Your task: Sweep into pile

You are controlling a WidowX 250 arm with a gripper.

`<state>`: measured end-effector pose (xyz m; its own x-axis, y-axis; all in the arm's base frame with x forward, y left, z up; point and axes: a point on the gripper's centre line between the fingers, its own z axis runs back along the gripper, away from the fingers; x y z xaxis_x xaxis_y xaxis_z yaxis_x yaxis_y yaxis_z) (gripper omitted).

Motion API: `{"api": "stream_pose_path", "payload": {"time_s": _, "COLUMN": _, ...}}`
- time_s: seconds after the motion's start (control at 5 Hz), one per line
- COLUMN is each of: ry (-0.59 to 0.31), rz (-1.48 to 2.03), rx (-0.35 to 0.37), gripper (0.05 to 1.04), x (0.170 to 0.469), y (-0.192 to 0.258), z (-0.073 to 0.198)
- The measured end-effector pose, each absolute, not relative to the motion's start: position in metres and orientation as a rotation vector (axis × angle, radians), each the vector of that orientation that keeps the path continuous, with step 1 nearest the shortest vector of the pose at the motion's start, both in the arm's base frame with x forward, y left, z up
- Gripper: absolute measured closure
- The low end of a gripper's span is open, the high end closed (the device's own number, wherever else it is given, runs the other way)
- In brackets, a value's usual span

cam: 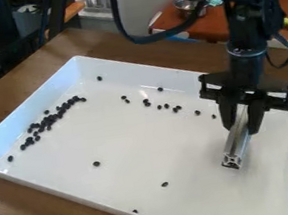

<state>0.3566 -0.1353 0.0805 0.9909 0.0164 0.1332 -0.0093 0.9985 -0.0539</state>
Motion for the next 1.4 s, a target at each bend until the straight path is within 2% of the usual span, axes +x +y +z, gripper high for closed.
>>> {"api": "stream_pose_path", "payload": {"time_s": 0.4, "ry": -0.135, "rz": 0.062, "rx": -0.089, "gripper": 0.731, "x": 0.366, "y": -0.109, "z": 0.079}}
{"api": "stream_pose_path", "payload": {"time_s": 0.8, "ry": -0.114, "rz": 0.072, "rx": -0.111, "gripper": 0.731, "x": 0.362, "y": -0.086, "z": 0.070}}
{"api": "stream_pose_path", "payload": {"time_s": 1.0, "ry": -0.107, "rz": 0.078, "rx": -0.138, "gripper": 0.731, "x": 0.355, "y": -0.081, "z": 0.078}}
{"api": "stream_pose_path", "payload": {"time_s": 1.4, "ry": -0.162, "rz": 0.029, "rx": -0.164, "gripper": 0.731, "x": 0.353, "y": -0.118, "z": 0.107}}
